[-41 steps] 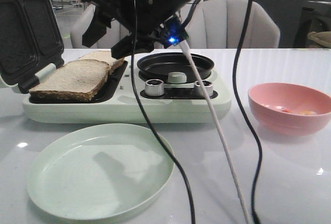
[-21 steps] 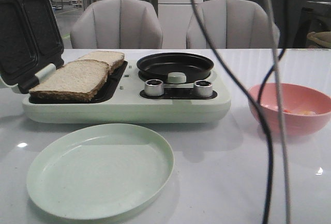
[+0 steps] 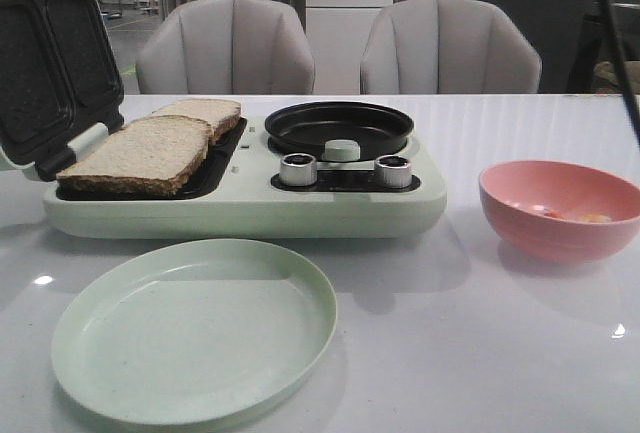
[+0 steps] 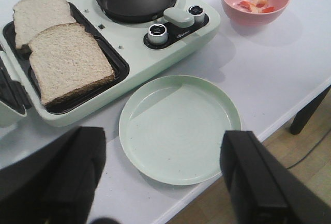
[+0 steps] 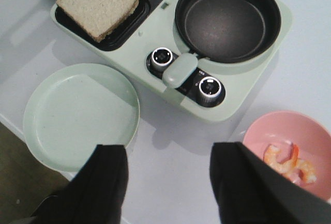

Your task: Make breakfast with bread and shrimp

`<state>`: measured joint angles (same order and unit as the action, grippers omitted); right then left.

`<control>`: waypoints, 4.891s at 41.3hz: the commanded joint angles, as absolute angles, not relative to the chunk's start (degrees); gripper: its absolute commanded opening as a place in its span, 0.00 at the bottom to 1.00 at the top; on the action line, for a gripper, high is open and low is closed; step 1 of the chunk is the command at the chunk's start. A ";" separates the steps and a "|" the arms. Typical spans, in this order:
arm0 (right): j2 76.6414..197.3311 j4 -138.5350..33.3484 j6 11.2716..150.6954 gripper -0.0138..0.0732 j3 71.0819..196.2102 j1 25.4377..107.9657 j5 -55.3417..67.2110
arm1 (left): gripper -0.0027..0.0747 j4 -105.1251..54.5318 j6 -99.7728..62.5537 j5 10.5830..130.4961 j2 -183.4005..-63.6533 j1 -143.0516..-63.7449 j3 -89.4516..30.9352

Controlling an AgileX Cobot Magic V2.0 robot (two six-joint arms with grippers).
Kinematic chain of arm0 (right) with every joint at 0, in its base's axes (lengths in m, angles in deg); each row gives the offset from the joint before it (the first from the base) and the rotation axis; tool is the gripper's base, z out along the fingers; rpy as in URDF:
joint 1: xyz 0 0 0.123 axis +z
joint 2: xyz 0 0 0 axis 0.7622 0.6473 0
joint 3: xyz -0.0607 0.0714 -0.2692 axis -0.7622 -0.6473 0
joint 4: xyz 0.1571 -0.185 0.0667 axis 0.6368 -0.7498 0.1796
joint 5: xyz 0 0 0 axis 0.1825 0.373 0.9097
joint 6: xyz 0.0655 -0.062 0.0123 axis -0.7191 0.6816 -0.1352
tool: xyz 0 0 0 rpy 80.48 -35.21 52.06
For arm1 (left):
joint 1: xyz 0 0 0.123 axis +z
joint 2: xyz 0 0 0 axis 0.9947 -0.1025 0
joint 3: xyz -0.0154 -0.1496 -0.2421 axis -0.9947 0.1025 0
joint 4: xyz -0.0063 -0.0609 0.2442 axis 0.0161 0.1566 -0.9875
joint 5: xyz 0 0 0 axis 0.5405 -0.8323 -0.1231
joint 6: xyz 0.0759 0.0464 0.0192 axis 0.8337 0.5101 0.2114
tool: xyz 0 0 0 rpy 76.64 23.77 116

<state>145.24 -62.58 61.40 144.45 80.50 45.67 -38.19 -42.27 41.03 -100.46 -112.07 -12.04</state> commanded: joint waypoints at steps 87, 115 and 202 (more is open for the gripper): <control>113.45 -63.60 61.60 0.70 121.34 80.48 37.20 | 0.25 -44.79 -51.45 42.81 -144.28 -72.01 -48.45; 113.46 -63.60 61.60 0.70 121.34 80.48 37.25 | 0.25 -16.39 -30.50 40.85 -163.75 -70.55 -60.60; 113.46 -63.60 61.60 0.70 121.34 80.48 37.20 | 0.25 -30.17 -32.37 43.00 -122.00 -120.28 -25.59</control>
